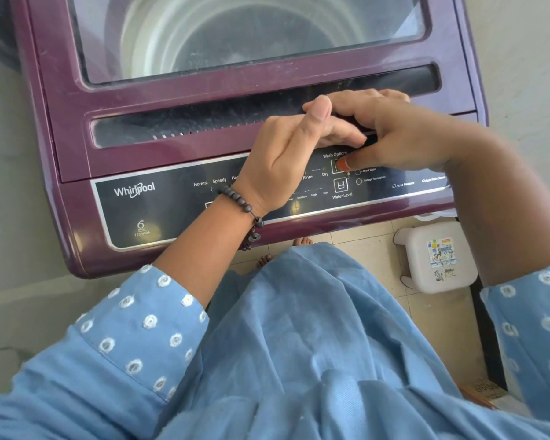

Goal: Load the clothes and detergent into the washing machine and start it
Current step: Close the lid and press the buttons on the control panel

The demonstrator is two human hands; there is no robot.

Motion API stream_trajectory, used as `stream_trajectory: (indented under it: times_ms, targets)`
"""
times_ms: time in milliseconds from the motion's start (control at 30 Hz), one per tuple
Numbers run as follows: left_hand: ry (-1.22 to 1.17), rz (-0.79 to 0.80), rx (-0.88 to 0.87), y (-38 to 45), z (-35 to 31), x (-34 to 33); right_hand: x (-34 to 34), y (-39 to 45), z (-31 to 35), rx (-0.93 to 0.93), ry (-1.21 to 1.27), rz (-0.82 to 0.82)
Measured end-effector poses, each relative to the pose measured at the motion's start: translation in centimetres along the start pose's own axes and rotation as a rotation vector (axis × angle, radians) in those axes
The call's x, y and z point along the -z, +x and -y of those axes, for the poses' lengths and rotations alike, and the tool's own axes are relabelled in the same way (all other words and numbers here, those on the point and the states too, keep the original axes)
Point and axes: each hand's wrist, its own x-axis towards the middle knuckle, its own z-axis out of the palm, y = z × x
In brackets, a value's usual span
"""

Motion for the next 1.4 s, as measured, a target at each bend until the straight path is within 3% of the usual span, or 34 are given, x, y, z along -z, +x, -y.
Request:
stream_trajectory:
  times_ms: [433,567,733,1167,1400]
  targets:
    - [-0.007,-0.019,0.022,-0.4,0.0,0.0,-0.3,0.0,0.7,-0.036,0.007,-0.002]
    - [-0.021,-0.024,0.052,-0.6,-0.4,0.0,-0.8,0.0,0.5,0.046,-0.011,-0.005]
    - [0.003,-0.021,0.089,-1.7,-0.7,1.2,-1.0,-0.3,1.2,-0.026,-0.035,-0.013]
    - [0.01,-0.172,0.151,-6.5,-1.0,5.7,-5.6,2.6,6.8,-0.006,-0.34,-0.007]
    - [0.0,-0.213,0.11,-6.6,-1.2,5.2,-5.8,2.4,7.3,-0.045,-0.255,-0.032]
